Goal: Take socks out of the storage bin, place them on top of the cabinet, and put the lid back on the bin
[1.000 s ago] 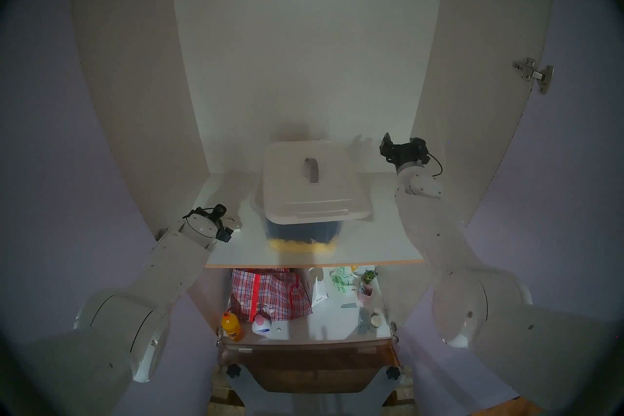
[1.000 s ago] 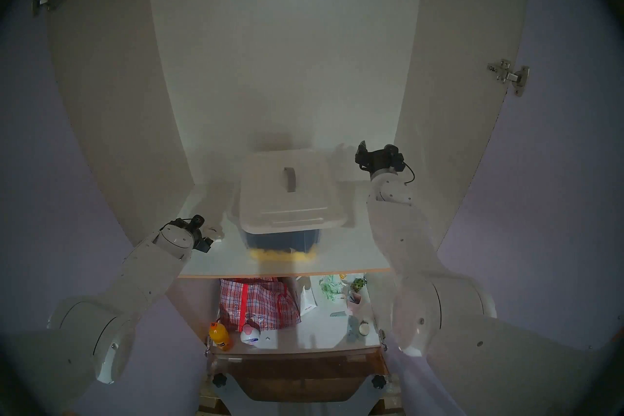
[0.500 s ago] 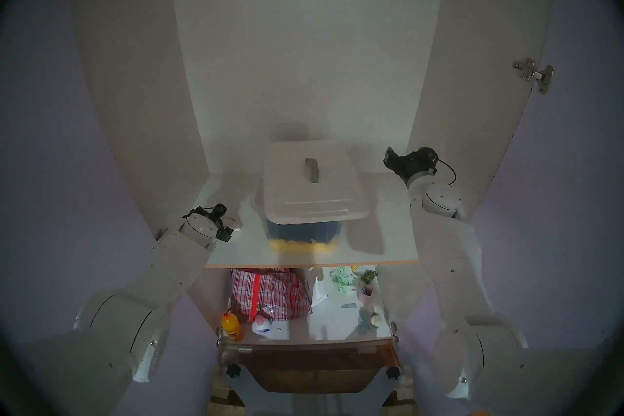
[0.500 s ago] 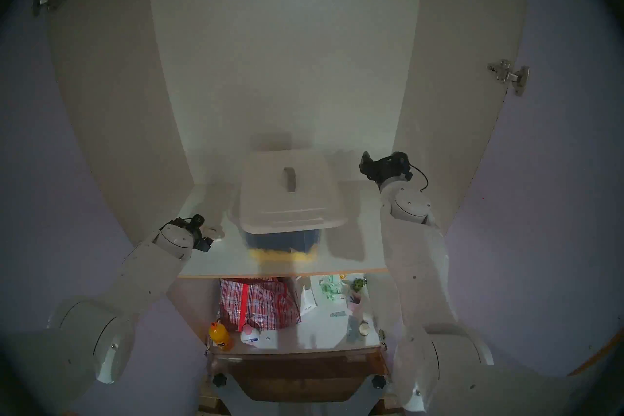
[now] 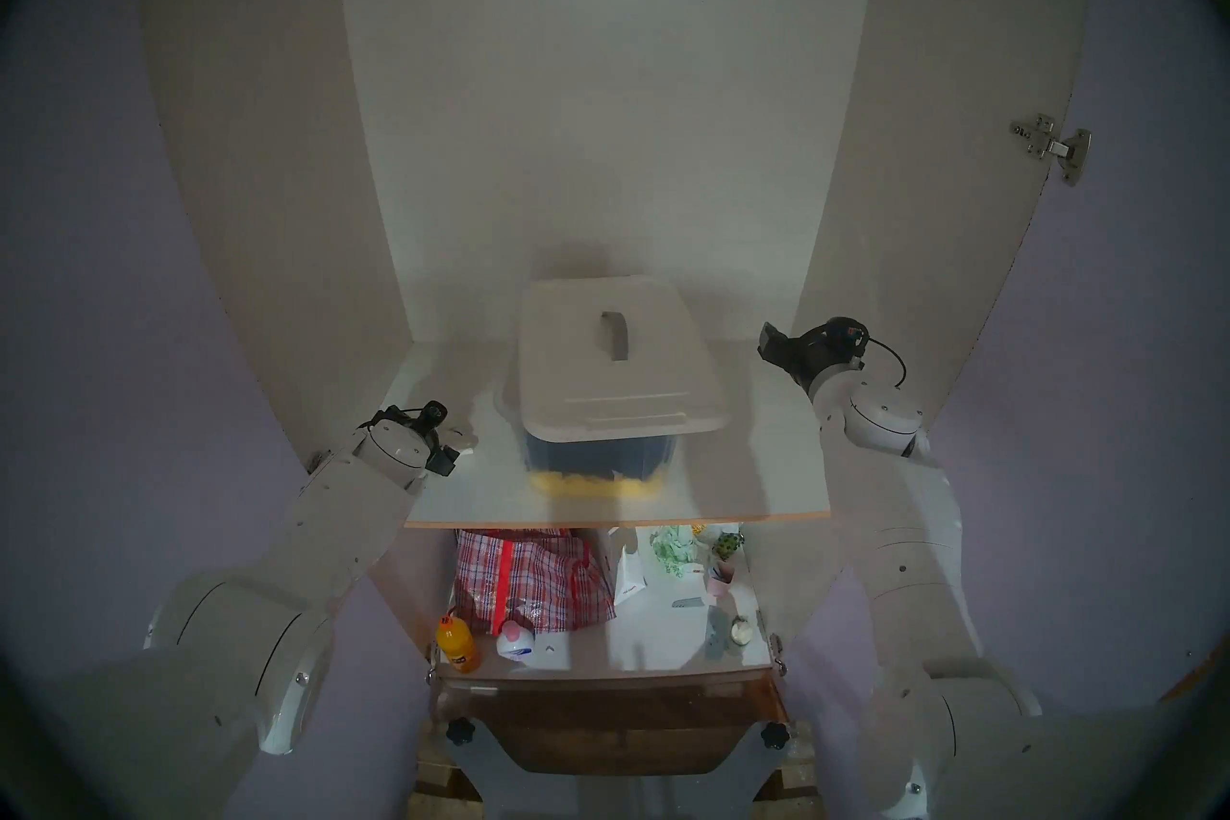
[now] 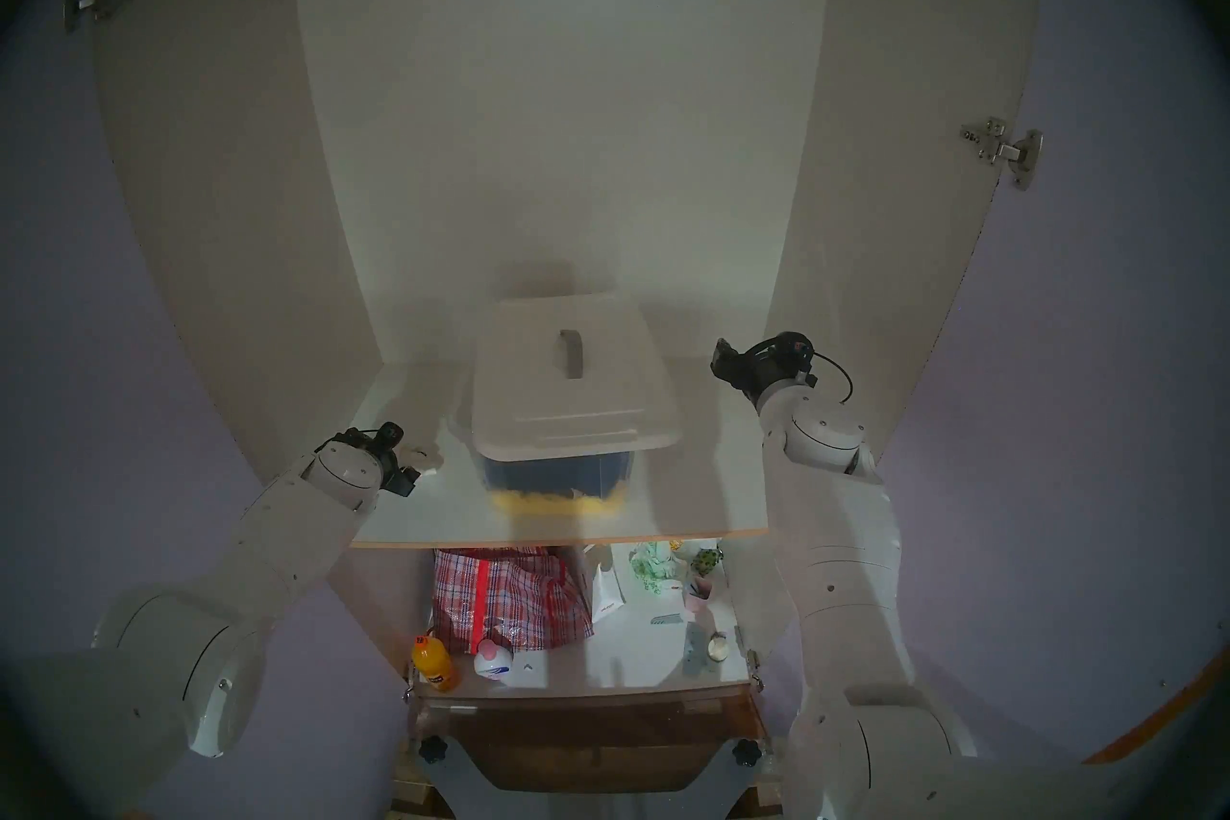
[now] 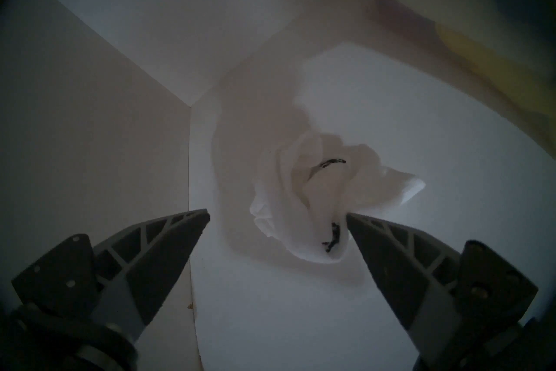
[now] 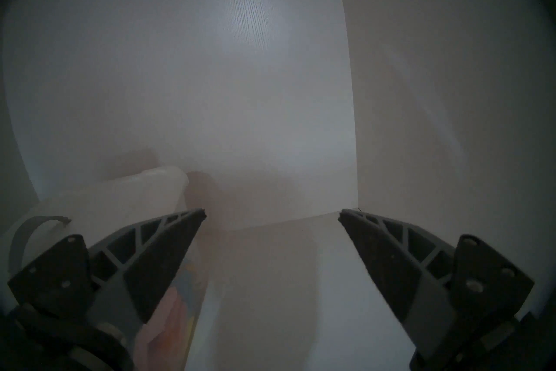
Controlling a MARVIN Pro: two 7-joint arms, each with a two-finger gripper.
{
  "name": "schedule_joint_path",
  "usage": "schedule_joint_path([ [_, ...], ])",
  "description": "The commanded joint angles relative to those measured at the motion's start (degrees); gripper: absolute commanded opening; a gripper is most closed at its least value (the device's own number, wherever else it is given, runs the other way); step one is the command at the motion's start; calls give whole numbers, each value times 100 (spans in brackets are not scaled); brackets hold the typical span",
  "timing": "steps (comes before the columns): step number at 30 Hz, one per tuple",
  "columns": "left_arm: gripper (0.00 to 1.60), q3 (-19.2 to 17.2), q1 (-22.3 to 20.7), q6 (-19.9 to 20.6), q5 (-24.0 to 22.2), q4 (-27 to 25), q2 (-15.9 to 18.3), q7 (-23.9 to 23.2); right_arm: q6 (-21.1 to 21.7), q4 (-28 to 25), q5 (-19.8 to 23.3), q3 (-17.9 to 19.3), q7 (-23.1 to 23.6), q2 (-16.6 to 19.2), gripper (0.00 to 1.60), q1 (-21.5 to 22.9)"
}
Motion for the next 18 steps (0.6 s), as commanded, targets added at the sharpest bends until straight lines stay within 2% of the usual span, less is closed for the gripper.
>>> schedule_joint_path([
  [1,160,35,-296,34,158,-293,32,307,-79,-127,18,-11,29,5,160,184],
  [6,160,146,-359,-45,291,-526,9,556,-73,-124,16,-10,30,5,160,186],
  [8,160,181,-385,37,323,-649,3,591,-74,-122,16,-9,31,5,160,188],
  [12,160,459,-426,605,633,-901,80,707,-80,-120,16,-8,36,6,160,190],
  [13,160,375,-414,543,471,-1063,84,623,-78,-119,16,-8,36,6,160,190],
  [14,160,373,-433,642,419,-1183,92,618,-75,-117,15,-8,36,6,160,191],
  [18,160,401,-407,916,397,-1587,196,530,-76,-115,15,-8,37,6,160,192],
])
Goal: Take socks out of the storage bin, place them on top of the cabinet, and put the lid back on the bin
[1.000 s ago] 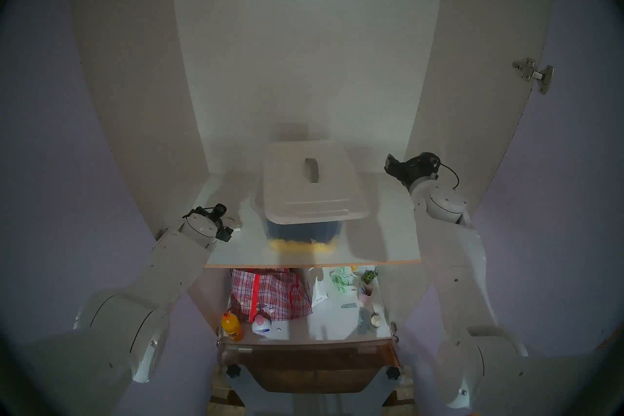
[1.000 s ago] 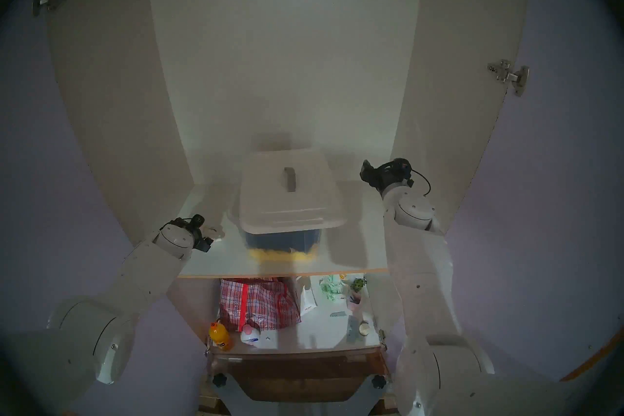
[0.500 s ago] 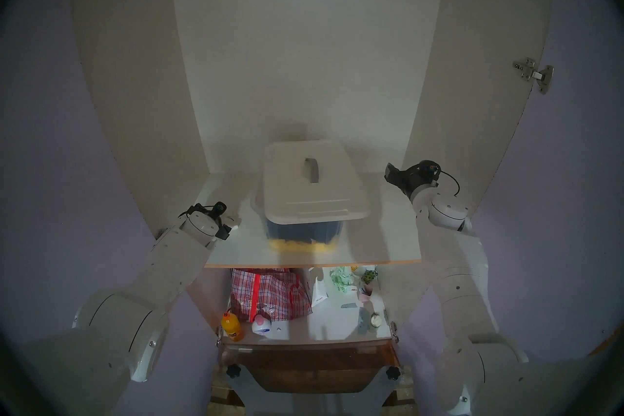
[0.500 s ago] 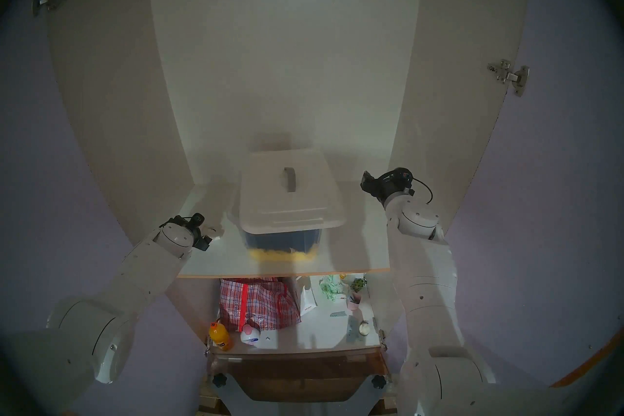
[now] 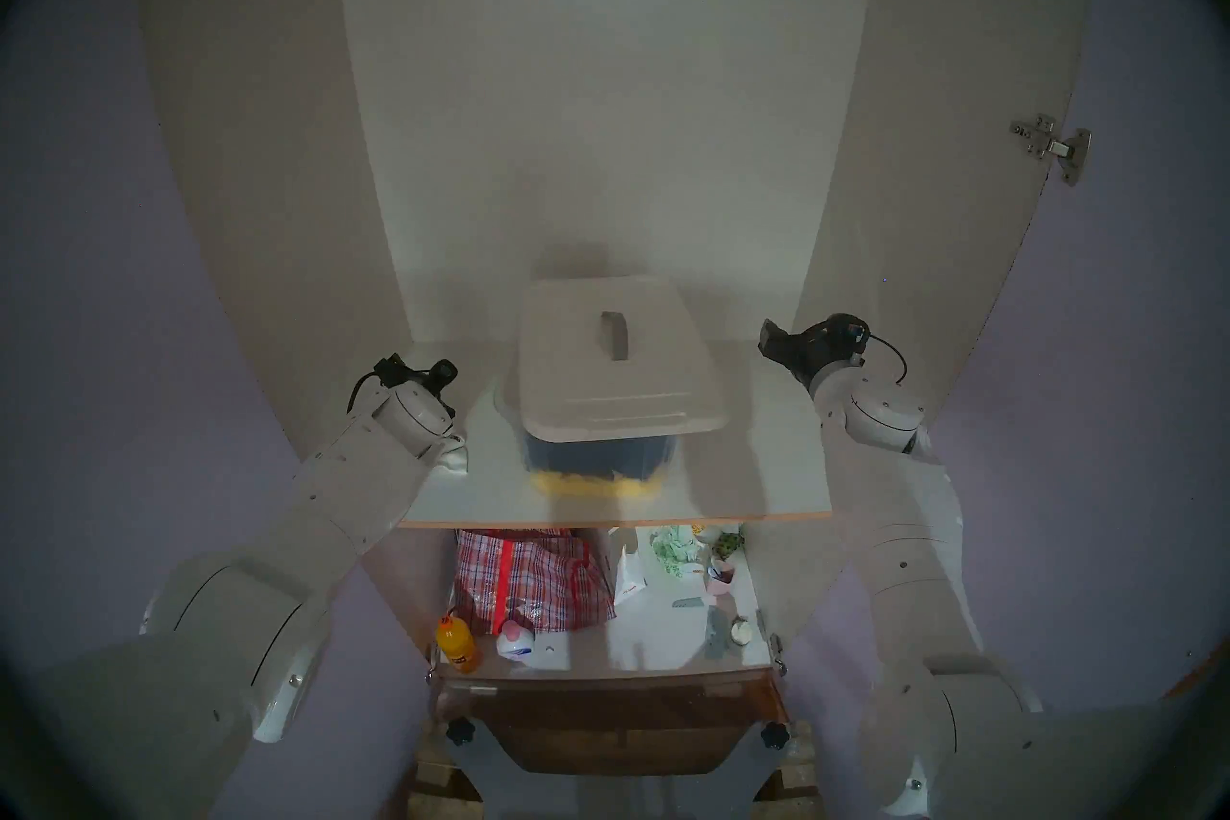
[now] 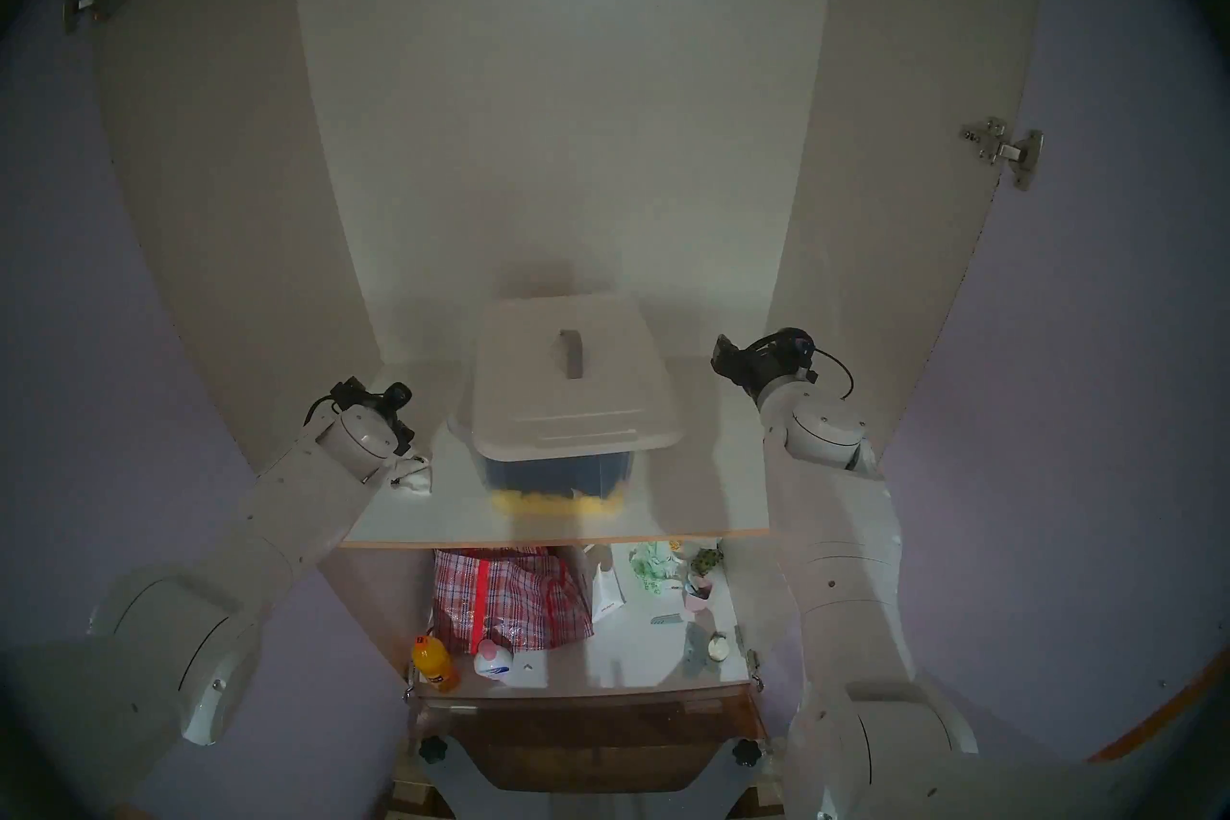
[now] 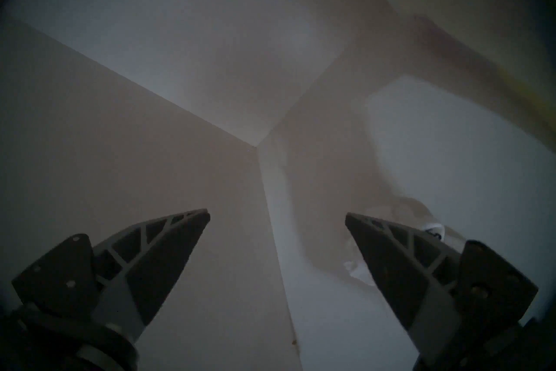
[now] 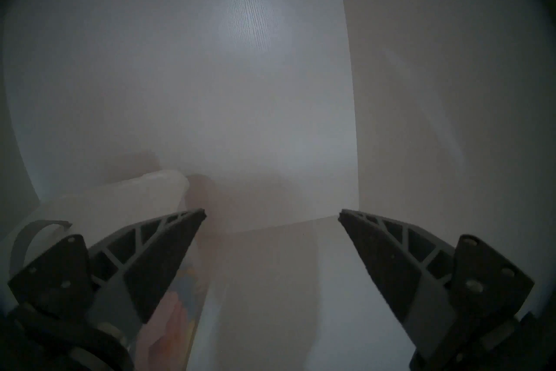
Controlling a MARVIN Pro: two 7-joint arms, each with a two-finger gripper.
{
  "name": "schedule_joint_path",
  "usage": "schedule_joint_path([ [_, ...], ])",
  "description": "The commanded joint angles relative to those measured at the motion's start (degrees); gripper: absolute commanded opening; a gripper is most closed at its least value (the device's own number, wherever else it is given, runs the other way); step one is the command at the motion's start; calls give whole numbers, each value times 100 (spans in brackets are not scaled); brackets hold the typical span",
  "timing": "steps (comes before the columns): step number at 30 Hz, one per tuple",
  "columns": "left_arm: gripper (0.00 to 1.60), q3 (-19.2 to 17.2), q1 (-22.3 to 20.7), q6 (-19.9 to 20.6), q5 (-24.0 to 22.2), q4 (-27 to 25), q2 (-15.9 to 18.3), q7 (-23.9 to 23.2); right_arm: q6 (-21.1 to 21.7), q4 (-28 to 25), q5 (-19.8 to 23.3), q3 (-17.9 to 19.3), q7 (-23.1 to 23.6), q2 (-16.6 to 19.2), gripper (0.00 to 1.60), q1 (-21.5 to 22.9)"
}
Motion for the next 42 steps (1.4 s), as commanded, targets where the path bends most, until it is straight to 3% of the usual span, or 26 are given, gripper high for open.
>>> schedule_joint_path([
  [1,160,-121,-91,249,-59,-804,207,-147,-86,-134,17,-12,24,-4,160,156],
  [6,160,-246,-123,379,-233,-958,264,-376,-97,-133,17,-11,29,-5,160,156],
  [10,160,-299,-340,505,-302,-779,207,-561,-101,-132,17,-10,32,-5,160,156],
  [14,160,-700,-421,203,-768,-784,111,-856,-91,-131,16,-10,31,-4,160,157],
  [20,160,-826,-540,162,-1099,-786,11,-1327,-91,-131,16,-10,32,-4,160,157],
  [24,160,-949,-460,35,-1491,-1081,-160,-1712,-83,-128,15,-10,32,-3,160,158],
  [33,160,-1158,-336,1,-2064,-1637,-443,-2098,-84,-127,16,-11,33,-2,160,159],
  [42,160,-1156,0,440,-2240,-2487,-567,-2190,-96,-130,17,-10,33,-4,160,158],
])
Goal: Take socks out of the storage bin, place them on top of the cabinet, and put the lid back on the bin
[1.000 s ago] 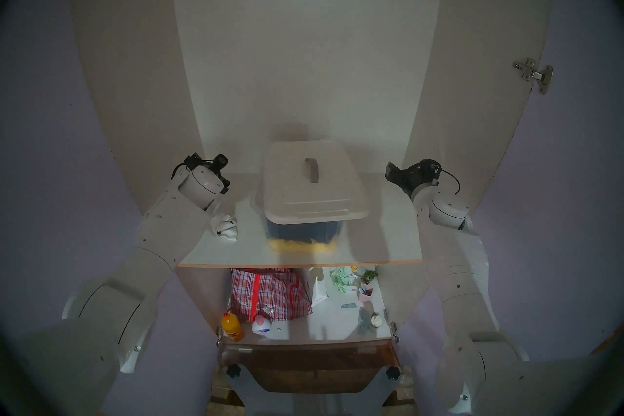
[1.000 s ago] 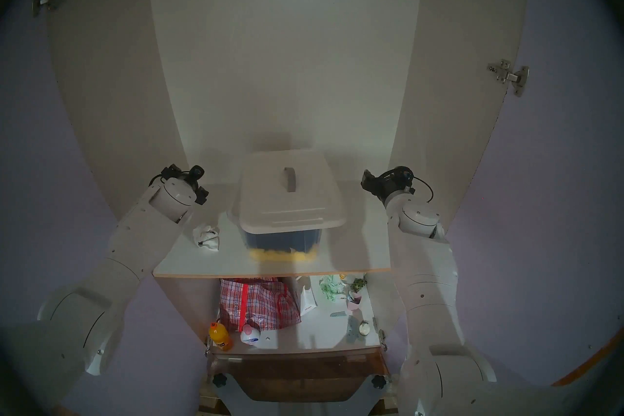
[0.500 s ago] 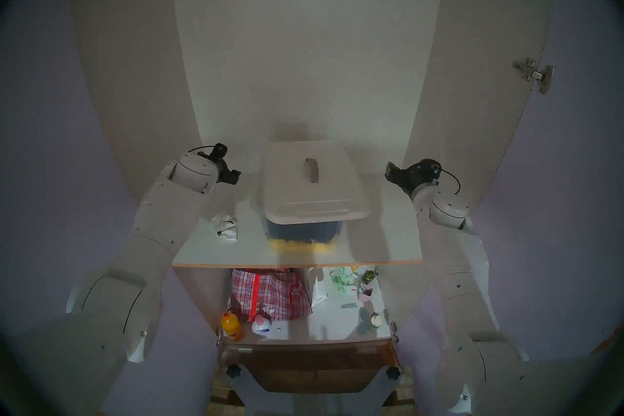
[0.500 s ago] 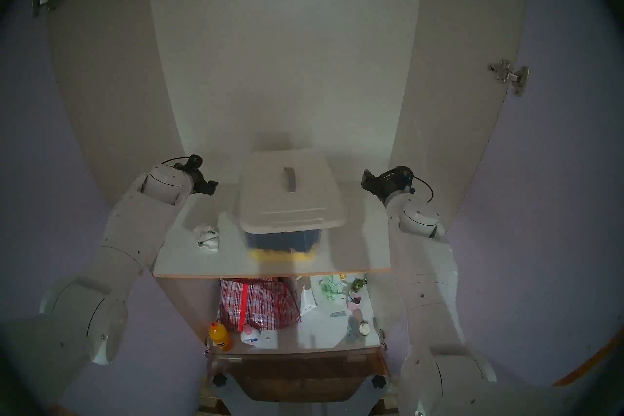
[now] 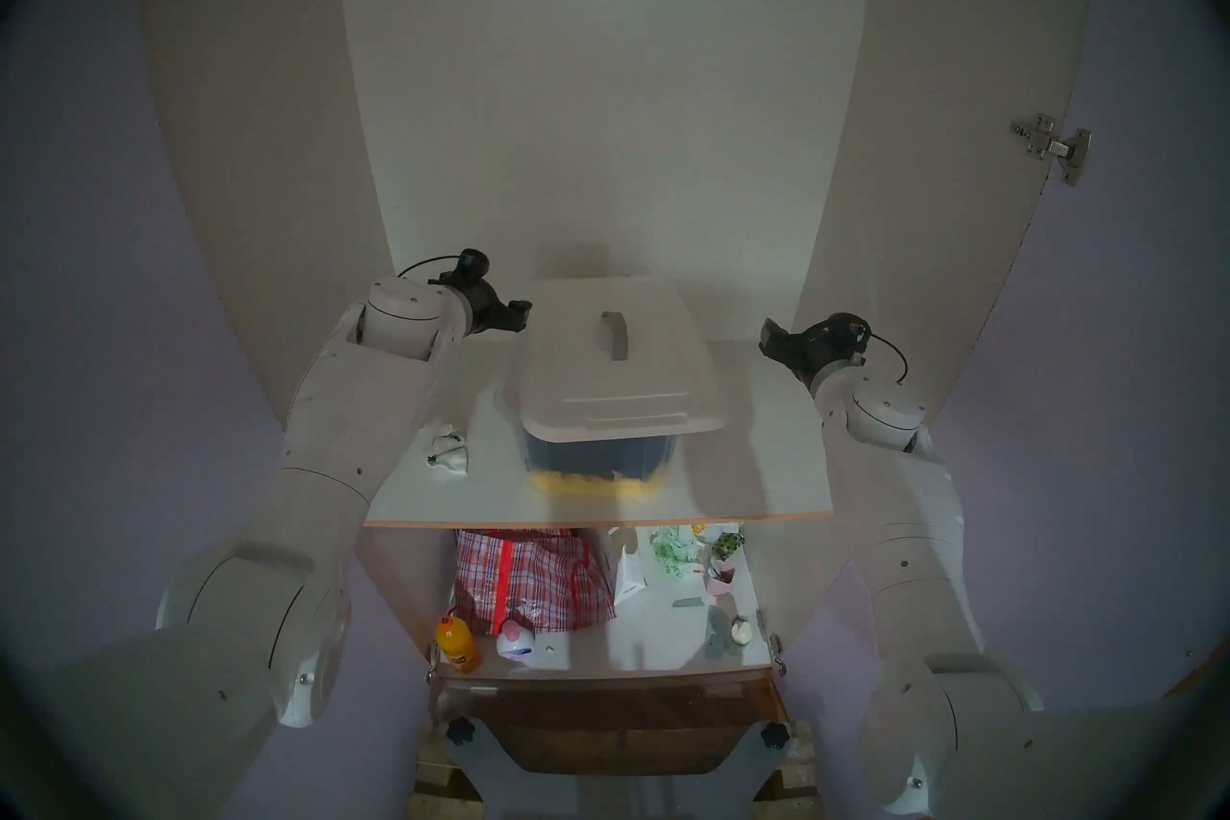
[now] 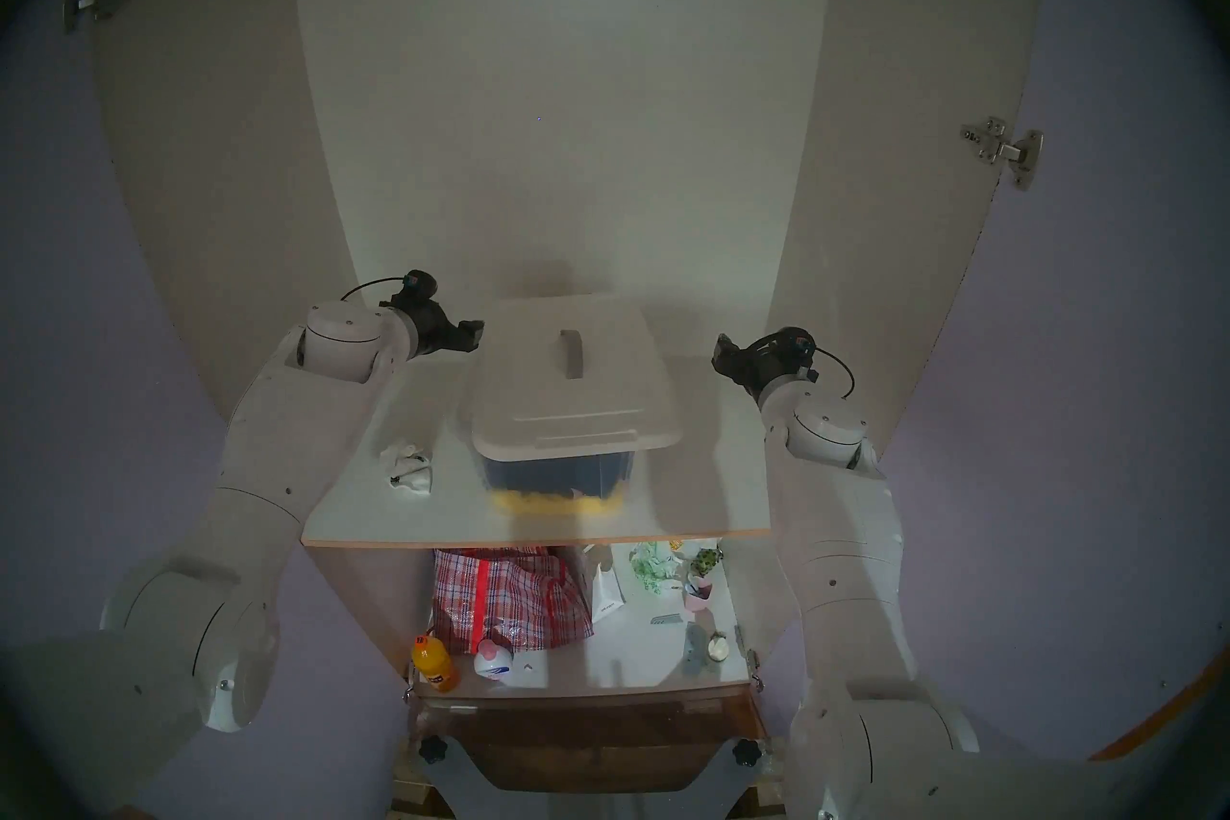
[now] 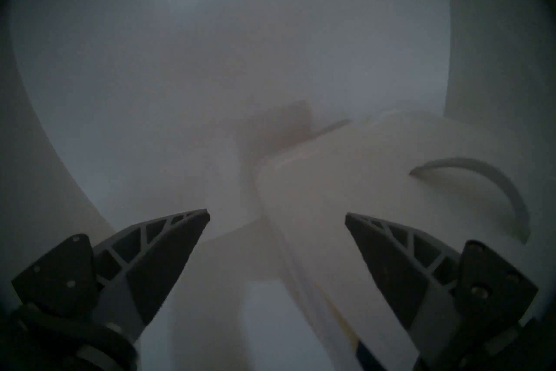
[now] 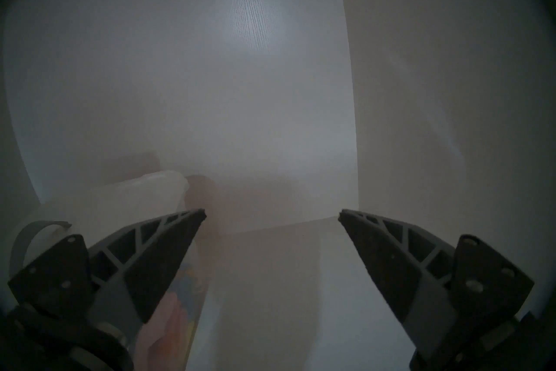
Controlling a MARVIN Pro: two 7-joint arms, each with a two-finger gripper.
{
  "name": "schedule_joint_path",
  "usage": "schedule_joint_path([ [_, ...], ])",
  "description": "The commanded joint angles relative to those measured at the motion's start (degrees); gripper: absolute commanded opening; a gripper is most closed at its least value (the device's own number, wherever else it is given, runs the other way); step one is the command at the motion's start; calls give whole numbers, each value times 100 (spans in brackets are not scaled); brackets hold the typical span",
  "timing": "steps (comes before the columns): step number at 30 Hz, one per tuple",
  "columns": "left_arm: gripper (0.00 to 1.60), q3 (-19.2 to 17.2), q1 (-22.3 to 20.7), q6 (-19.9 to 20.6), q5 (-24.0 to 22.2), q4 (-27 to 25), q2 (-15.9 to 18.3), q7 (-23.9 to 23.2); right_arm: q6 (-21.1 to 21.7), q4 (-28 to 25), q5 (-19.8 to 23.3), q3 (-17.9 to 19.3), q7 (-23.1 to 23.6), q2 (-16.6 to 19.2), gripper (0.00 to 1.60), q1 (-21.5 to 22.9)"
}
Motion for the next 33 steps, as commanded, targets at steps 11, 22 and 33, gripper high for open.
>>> schedule_joint_path([
  [11,160,180,388,1194,-134,-1181,-335,18,-105,-140,16,-13,18,-20,160,144],
  [22,160,185,227,903,-215,-872,-619,186,-92,-139,15,-12,18,-19,160,145],
  [33,160,238,338,901,-475,-1032,-889,53,-93,-139,15,-12,18,-19,160,145],
])
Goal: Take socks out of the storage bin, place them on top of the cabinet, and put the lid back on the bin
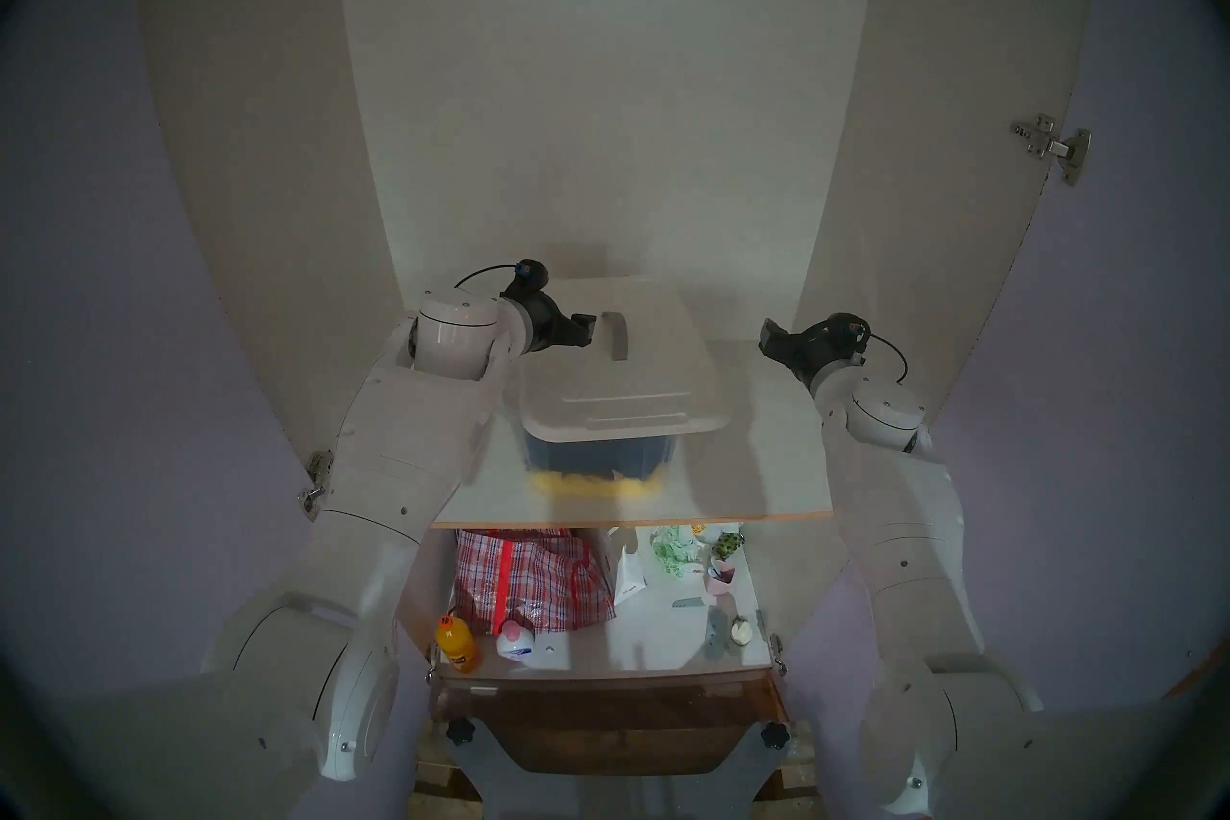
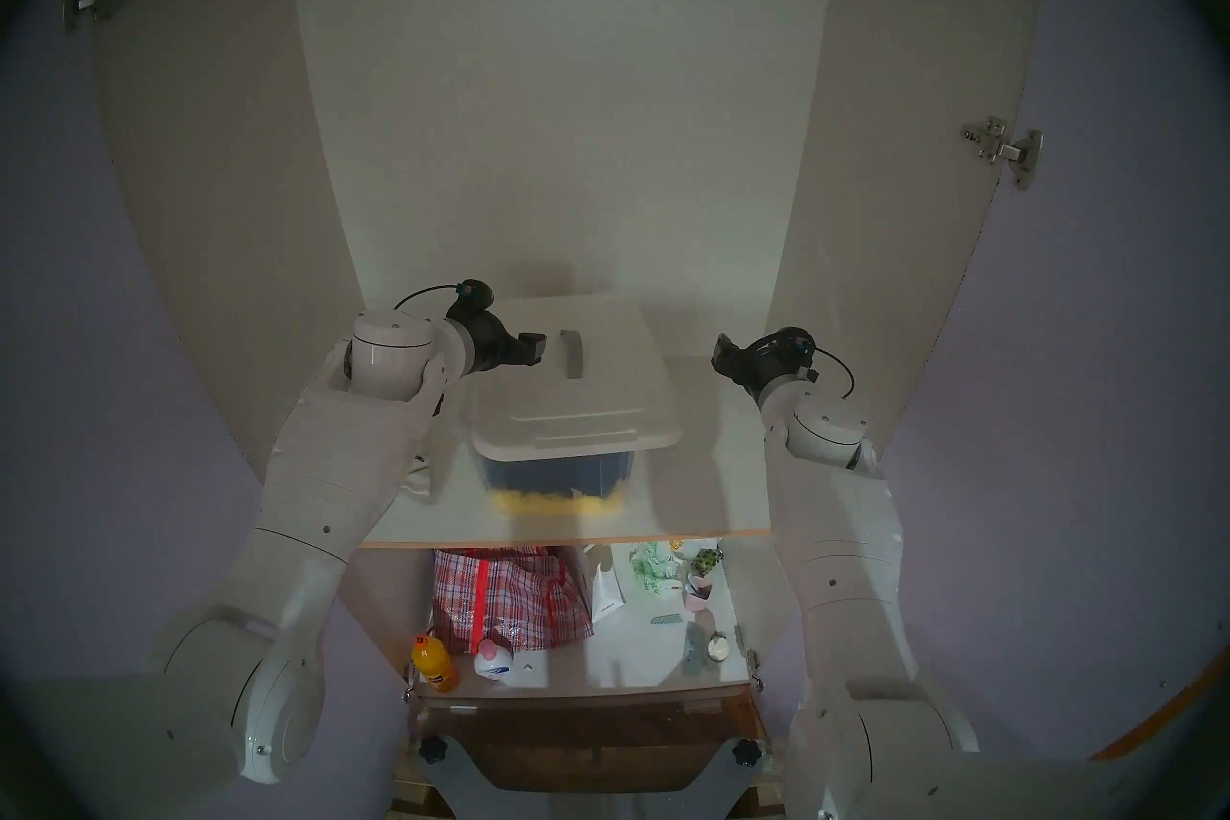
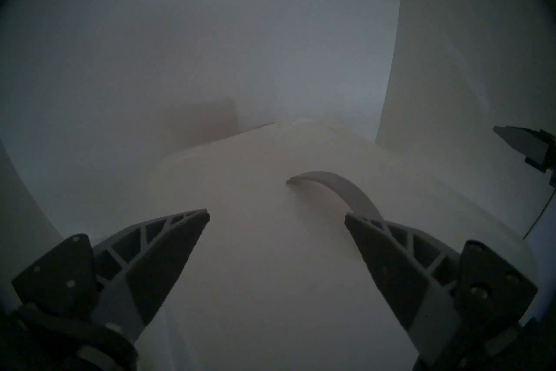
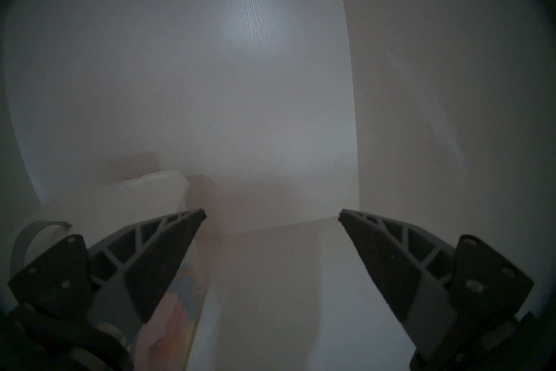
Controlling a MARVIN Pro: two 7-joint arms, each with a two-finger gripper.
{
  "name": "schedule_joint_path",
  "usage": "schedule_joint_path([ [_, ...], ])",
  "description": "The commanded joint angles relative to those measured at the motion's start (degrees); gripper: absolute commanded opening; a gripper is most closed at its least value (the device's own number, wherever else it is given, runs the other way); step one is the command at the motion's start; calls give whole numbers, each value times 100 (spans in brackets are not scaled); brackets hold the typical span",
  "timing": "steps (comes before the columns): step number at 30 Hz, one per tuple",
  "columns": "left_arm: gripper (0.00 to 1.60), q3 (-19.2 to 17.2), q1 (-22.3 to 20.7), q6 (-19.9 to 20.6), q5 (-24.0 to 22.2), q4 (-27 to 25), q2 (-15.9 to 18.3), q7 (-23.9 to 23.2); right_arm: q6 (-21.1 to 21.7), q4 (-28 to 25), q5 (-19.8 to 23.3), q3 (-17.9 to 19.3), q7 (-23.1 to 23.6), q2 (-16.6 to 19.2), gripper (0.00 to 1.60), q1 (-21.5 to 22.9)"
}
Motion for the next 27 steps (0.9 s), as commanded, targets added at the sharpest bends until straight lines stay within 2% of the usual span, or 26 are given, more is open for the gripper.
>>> schedule_joint_path([
  [1,160,148,-152,-73,-101,-158,-219,-155,-91,-140,14,-14,15,-14,160,145],
  [8,160,657,-348,5,115,-110,-259,-11,-89,-139,14,-14,15,-14,160,145],
  [11,160,733,-413,14,80,-48,-284,34,-91,-140,14,-14,15,-15,160,145],
  [14,160,823,-547,20,120,208,-330,131,-95,-140,14,-13,16,-15,160,145],
  [17,160,890,-721,-51,281,634,-453,445,-97,-140,14,-12,16,-16,160,144],
  [18,160,890,-721,-51,281,634,-453,445,-97,-140,14,-12,16,-16,160,144],
  [19,160,803,-806,-125,238,897,-585,594,-98,-140,14,-12,16,-16,160,144],
  [27,160,661,-1198,-488,64,1831,-875,622,-78,-136,12,-13,16,-14,160,147],
])
